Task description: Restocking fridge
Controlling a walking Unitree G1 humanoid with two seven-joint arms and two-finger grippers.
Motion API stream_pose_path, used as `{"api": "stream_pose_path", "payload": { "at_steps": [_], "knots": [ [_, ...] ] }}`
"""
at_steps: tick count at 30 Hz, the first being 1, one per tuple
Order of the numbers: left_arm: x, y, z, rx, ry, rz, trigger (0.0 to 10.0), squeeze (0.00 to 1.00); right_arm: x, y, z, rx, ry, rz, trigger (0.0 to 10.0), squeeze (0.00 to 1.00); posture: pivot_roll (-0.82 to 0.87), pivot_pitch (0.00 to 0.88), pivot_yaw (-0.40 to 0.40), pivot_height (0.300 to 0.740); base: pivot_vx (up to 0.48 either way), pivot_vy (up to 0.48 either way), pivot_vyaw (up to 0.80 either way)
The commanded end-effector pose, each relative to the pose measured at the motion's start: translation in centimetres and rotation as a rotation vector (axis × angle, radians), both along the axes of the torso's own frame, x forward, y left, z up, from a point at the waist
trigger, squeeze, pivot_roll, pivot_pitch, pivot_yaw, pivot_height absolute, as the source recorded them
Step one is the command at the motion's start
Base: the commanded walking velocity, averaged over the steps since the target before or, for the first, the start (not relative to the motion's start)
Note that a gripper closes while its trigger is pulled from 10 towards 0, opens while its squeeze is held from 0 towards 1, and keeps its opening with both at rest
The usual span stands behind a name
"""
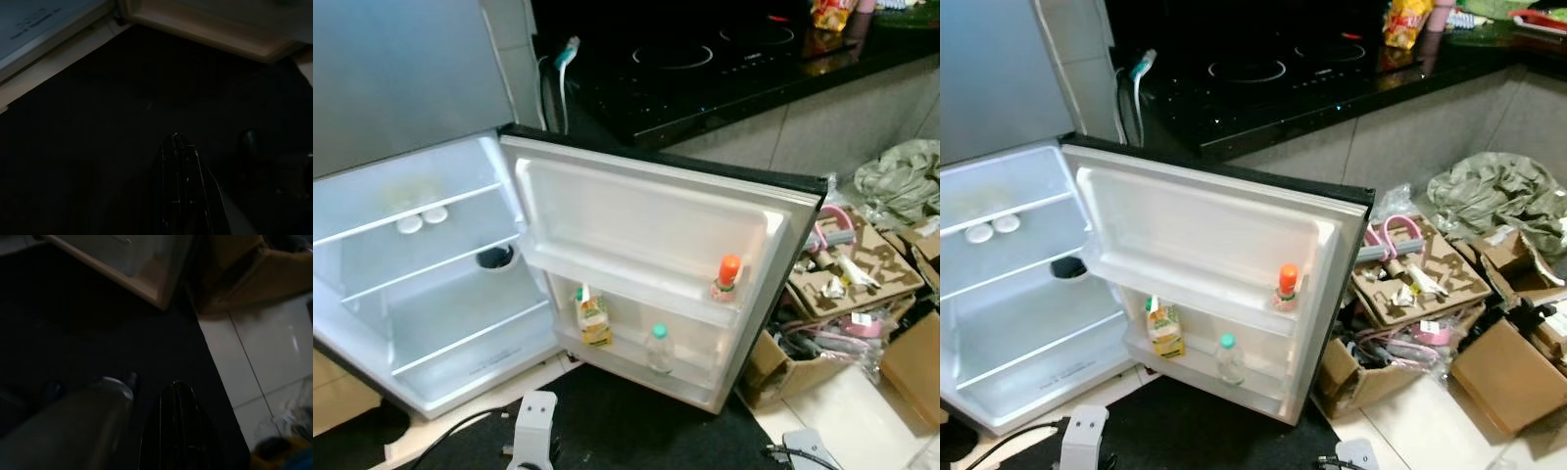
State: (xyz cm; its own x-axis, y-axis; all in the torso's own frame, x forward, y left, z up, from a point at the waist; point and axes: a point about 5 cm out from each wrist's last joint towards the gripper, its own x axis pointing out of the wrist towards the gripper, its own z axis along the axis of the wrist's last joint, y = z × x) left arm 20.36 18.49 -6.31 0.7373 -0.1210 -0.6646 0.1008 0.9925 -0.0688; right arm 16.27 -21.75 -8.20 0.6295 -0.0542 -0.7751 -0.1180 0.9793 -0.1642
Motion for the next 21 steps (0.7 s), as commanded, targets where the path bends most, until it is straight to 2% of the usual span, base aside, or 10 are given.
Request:
{"api": "stream_pose_path", "payload": {
  "at_steps": [1,12,13,17,20,21],
  "knots": [
    [-0.5,0.4,-0.3,0.012,0.026,0.011,10.0,0.00,0.0,-0.1,0.0,-0.005,0.002,-0.007,10.0,0.00,-0.09,0.095,0.054,0.726,0.000,0.000,0.00],
    [-0.3,0.6,-0.2,0.010,0.019,0.018,10.0,0.00,2.4,-1.8,1.6,-0.022,-0.094,-0.090,10.0,0.00,-0.09,0.089,0.060,0.726,0.000,0.000,0.00],
    [-0.3,0.6,-0.2,0.012,0.019,0.018,10.0,0.00,3.3,-2.4,2.2,-0.024,-0.128,-0.115,0.0,0.00,-0.09,0.091,0.063,0.726,0.000,0.000,0.00],
    [-0.3,0.7,-0.2,0.015,0.020,0.018,10.0,0.00,4.2,-3.2,3.0,-0.041,-0.154,-0.133,0.0,0.00,-0.09,0.093,0.064,0.726,0.000,0.000,0.00],
    [-0.2,0.9,-0.2,0.019,0.019,0.017,10.0,0.00,6.5,-5.8,5.1,-0.127,-0.204,-0.193,0.0,0.00,-0.09,0.094,0.078,0.726,0.000,0.000,0.00],
    [-0.2,0.9,-0.1,0.021,0.020,0.013,10.0,0.00,7.2,-6.4,5.8,-0.155,-0.222,-0.210,1.2,0.00,-0.09,0.095,0.079,0.726,0.000,0.000,0.00]
  ]
}}
